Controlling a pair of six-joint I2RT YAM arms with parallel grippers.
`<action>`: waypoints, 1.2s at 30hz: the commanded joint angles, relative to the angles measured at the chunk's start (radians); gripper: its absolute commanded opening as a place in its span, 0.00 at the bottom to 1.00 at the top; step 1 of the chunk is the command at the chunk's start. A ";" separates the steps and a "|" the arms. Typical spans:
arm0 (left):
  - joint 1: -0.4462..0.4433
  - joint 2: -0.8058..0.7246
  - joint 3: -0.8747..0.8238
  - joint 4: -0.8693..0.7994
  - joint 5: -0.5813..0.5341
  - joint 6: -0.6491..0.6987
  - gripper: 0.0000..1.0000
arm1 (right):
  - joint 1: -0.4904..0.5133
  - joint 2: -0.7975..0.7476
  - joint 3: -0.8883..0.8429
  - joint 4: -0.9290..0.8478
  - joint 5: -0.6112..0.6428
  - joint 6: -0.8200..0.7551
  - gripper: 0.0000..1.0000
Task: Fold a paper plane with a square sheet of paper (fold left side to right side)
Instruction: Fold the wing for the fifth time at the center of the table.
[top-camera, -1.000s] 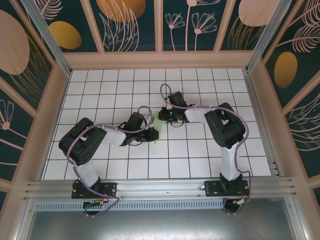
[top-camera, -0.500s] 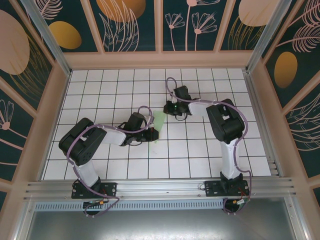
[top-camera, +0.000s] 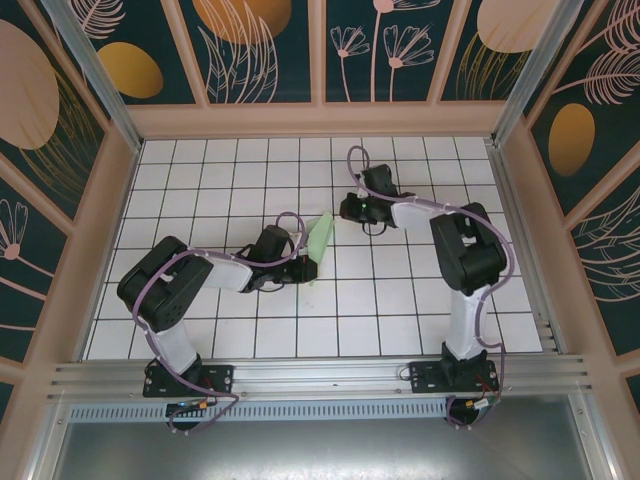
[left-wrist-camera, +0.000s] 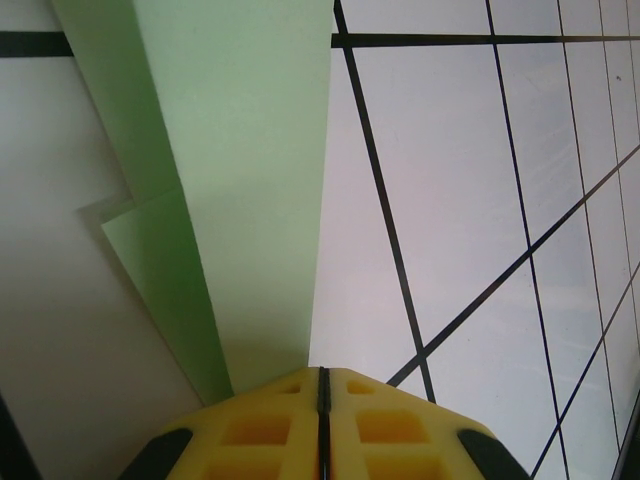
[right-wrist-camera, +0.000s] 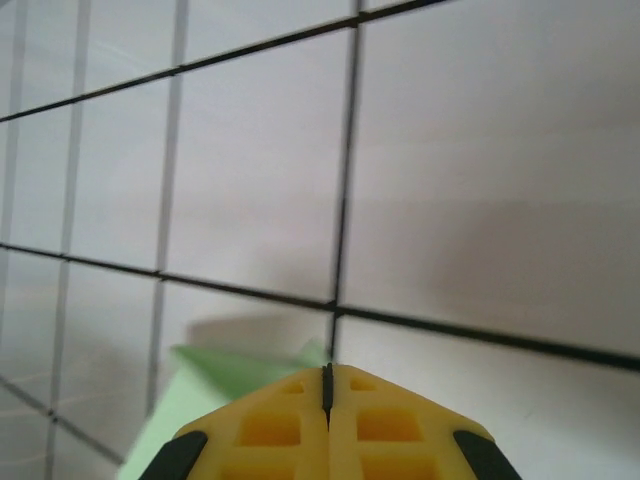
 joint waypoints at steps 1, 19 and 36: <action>-0.016 0.062 -0.035 -0.159 -0.064 0.027 0.12 | 0.064 -0.098 -0.074 0.047 -0.058 0.028 0.00; -0.015 0.056 -0.040 -0.162 -0.071 0.026 0.12 | 0.221 -0.008 -0.196 0.198 -0.112 0.213 0.00; -0.016 0.065 -0.048 -0.157 -0.067 0.026 0.12 | 0.194 0.043 -0.170 0.130 0.007 0.108 0.00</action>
